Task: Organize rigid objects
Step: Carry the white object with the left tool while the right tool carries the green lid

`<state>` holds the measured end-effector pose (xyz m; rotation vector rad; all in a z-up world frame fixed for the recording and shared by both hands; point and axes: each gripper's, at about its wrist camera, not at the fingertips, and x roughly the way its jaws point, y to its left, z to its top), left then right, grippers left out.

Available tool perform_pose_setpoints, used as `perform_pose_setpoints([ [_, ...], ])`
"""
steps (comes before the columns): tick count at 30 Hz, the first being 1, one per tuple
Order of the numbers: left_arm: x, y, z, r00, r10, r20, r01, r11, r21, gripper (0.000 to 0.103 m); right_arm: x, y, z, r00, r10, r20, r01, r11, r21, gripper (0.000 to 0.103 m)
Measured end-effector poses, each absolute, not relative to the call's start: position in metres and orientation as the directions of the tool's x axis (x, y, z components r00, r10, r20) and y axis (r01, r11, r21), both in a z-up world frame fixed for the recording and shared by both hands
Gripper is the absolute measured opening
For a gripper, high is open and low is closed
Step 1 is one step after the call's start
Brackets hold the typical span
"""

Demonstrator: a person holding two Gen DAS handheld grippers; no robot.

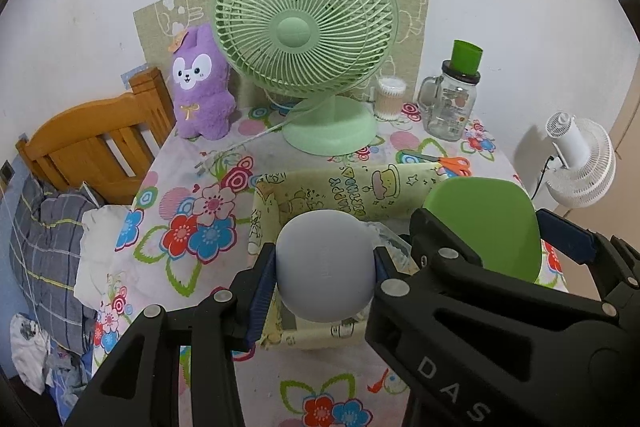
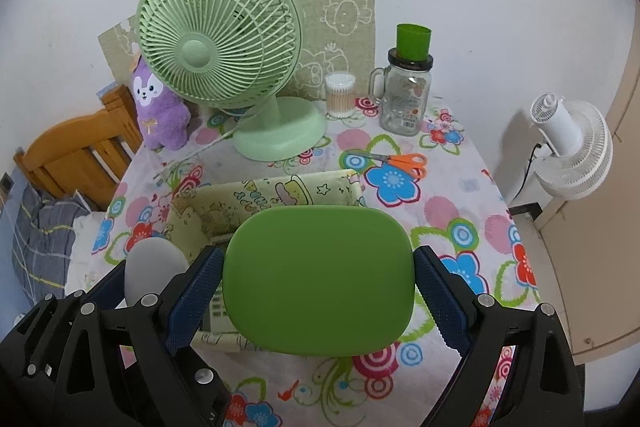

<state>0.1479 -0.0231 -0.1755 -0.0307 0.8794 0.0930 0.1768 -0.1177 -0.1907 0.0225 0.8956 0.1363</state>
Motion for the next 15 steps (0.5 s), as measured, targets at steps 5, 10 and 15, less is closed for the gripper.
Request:
perform_pose_setpoints([
  [5,0.160,-0.022,-0.181,0.623,0.078,-0.779,-0.106,0.994,0.016,0.049,0.191,-0.116,-0.198,0.607,0.135,-0.783,-0.114,0.990,0.082,0.095],
  [10,0.171,-0.019,-0.187,0.624,0.093,-0.776,-0.121,0.992,0.022,0.049,0.205,-0.113,-0.205,0.599,0.134,-0.789,-0.115,0.990,0.081,0.095],
  [15,0.183,-0.016,-0.197,0.602,0.097,-0.793,-0.132,0.991,0.021,0.049,0.216,-0.112,-0.217,0.579,0.132,-0.805,-0.116,0.990,0.079,0.095],
])
